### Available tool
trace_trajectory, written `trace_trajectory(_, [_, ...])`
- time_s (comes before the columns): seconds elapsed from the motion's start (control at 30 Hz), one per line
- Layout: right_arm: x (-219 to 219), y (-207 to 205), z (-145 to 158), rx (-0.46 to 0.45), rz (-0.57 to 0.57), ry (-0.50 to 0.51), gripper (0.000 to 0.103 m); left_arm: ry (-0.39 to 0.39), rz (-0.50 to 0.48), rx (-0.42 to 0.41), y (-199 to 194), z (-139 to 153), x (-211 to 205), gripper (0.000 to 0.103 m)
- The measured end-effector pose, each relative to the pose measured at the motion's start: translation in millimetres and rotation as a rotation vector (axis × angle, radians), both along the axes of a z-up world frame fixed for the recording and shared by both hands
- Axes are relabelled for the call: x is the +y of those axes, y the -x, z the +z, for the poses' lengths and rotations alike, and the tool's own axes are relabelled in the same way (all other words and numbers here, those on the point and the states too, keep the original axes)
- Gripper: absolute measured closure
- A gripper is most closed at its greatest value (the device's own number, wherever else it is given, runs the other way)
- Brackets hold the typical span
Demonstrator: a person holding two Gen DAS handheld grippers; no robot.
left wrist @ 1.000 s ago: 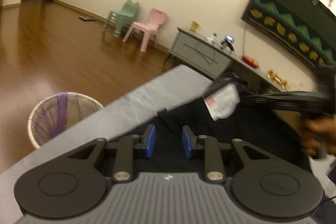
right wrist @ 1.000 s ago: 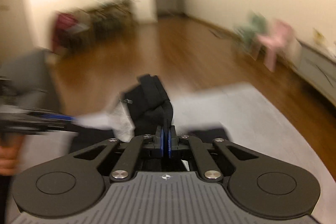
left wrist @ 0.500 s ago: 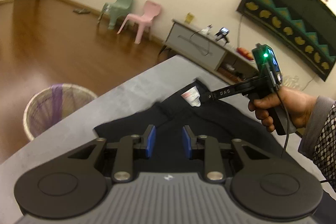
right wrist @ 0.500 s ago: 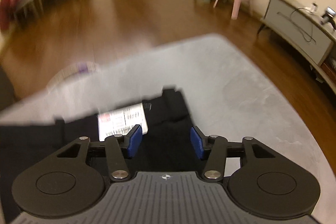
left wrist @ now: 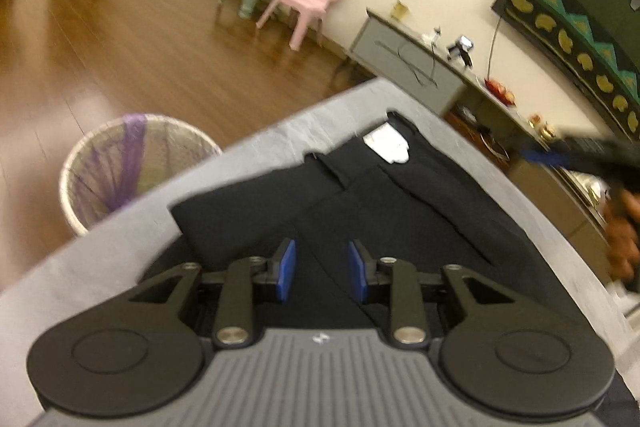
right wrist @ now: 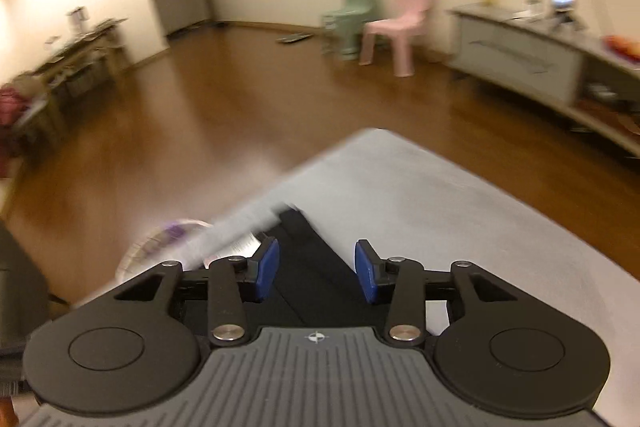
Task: Fold clothes
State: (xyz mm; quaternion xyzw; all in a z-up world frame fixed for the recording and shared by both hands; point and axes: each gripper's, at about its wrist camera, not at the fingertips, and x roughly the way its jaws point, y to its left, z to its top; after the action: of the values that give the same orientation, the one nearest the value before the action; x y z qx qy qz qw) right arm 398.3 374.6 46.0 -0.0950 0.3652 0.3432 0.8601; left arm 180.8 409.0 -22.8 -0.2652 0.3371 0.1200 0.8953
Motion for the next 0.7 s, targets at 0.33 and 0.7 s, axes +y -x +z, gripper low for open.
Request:
trace_trajectory(0.33, [-107.0,89.8,-56.9,0.041,-0.149,0.215,0.050,-0.072,0.030,0.059,-1.2,-8.1,-15.2,0.074])
trace_trajectory(0.7, [-163.0,136.7,-57.5,0.050,-0.246,0.231,0.050,-0.091,0.028,0.055,1.1,-7.0,-13.1,0.076])
